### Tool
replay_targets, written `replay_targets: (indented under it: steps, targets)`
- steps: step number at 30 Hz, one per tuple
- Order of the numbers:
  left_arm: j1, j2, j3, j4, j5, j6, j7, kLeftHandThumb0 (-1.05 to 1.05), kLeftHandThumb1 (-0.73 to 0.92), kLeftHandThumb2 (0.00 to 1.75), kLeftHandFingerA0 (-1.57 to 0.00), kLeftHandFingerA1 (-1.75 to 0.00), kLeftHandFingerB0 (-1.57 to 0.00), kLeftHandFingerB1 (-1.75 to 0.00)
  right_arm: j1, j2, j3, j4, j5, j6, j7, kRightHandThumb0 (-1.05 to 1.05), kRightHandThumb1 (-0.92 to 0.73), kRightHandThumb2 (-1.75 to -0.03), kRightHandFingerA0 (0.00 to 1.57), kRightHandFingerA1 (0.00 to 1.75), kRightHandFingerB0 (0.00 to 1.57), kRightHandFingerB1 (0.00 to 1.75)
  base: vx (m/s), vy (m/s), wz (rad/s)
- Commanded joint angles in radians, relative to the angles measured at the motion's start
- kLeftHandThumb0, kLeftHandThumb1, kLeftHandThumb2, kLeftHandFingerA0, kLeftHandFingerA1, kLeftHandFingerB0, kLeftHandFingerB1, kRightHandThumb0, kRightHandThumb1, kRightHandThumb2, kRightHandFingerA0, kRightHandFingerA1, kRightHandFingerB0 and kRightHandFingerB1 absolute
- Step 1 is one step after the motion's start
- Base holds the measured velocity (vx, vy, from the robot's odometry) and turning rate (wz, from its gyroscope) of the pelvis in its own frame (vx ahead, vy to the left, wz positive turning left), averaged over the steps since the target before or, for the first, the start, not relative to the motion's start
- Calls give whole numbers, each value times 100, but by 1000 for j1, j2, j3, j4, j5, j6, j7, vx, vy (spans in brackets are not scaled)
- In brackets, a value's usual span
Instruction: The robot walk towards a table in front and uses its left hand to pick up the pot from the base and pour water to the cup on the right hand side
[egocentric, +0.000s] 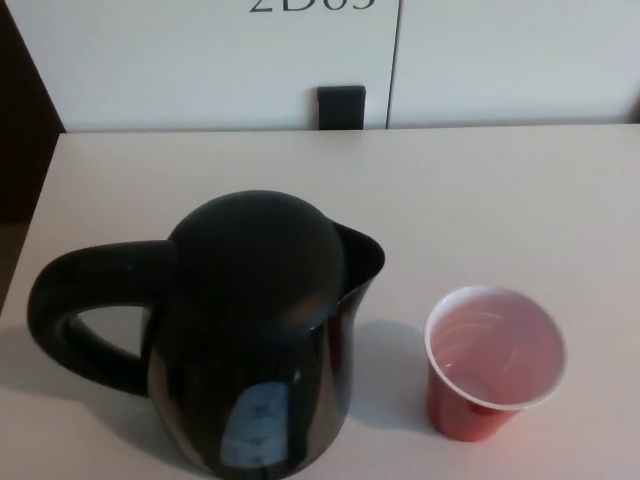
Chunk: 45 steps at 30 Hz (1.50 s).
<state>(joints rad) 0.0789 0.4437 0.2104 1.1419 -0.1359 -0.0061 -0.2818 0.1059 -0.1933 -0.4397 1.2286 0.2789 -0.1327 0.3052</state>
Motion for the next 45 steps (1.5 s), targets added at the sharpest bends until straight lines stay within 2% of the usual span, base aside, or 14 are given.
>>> replay_targets:
  steps: [1,9,11,12,14,18,25,26,27,28,29,43,44,45]
  targets:
    - [5,37,6,-18,3,38,-48,-43,69,61,-50,-45,-56,-37,-6,-11,3,0,-3,-5,-16,-42,-57,-56,57,58,63,56,0,0,0]
    - [85,64,242,-109,-142,44,-23,-31,59,58,-42,-57,-67,-41,-1,-14,4,-21,9,-3,14,-43,-54,-57,52,60,64,65,0,0,0]
    - [107,61,295,-139,-160,16,-11,-29,57,58,-45,-57,-74,-49,0,-18,9,-22,3,-4,7,-45,-56,-57,54,60,57,54,0,0,0]
    - [110,66,377,-133,-219,-27,-18,-26,58,58,-35,-83,-39,-33,0,-22,16,-17,-7,-16,6,-47,-56,-57,55,60,59,54,0,0,0]
    - [118,58,475,-204,-273,-96,-31,-35,57,57,-25,-39,-32,-31,-10,-25,12,-13,-3,-11,0,-44,-57,-57,54,60,59,56,0,0,0]
    - [157,18,559,-466,-333,-148,-128,-37,56,57,-32,-34,-38,-33,-20,-15,-1,-16,16,5,4,-40,-56,-56,49,59,63,66,0,0,0]
    - [239,-32,513,-960,-388,-191,-266,-43,48,55,-28,-33,-27,-30,-18,-13,-2,-22,16,3,-4,-41,-56,-57,55,59,68,65,0,0,0]
    - [237,-28,486,-1022,-378,-202,-279,-25,27,84,-8,-52,-7,-49,-17,-12,-3,-27,18,2,-3,-40,-56,-56,55,62,66,64,0,0,0]
    - [235,-23,466,-1066,-368,-196,-280,-25,27,84,-8,-52,-7,-49,-15,-13,-2,-29,16,-4,1,-40,-56,-56,55,62,66,64,0,0,0]
    - [234,-23,458,-1089,-362,-186,-280,-47,44,53,-21,-35,-18,-29,-12,-12,0,-32,15,-5,4,-41,-57,-57,54,61,63,61,0,0,0]
    - [227,-21,443,-1115,-359,-166,-281,-25,30,84,-1,-49,0,-47,-6,-12,2,-37,14,-7,10,-40,-56,-56,54,61,65,65,0,0,0]
    - [28,-21,219,-1087,-213,-147,-221,-25,24,80,-2,-49,0,-48,-20,-12,10,-35,2,-10,-1,-40,-57,-57,59,63,61,56,0,0,0]
    - [0,-23,185,-1090,-203,-128,-212,-47,35,60,-12,-39,-5,-28,-17,-13,12,-38,2,-15,12,-40,-59,-57,55,59,63,64,0,0,0]
    - [-19,-25,161,-1086,-192,-124,-209,-47,36,59,-11,-38,-8,-28,-13,-14,17,-40,-3,-22,16,-42,-57,-57,55,58,65,63,0,0,0]
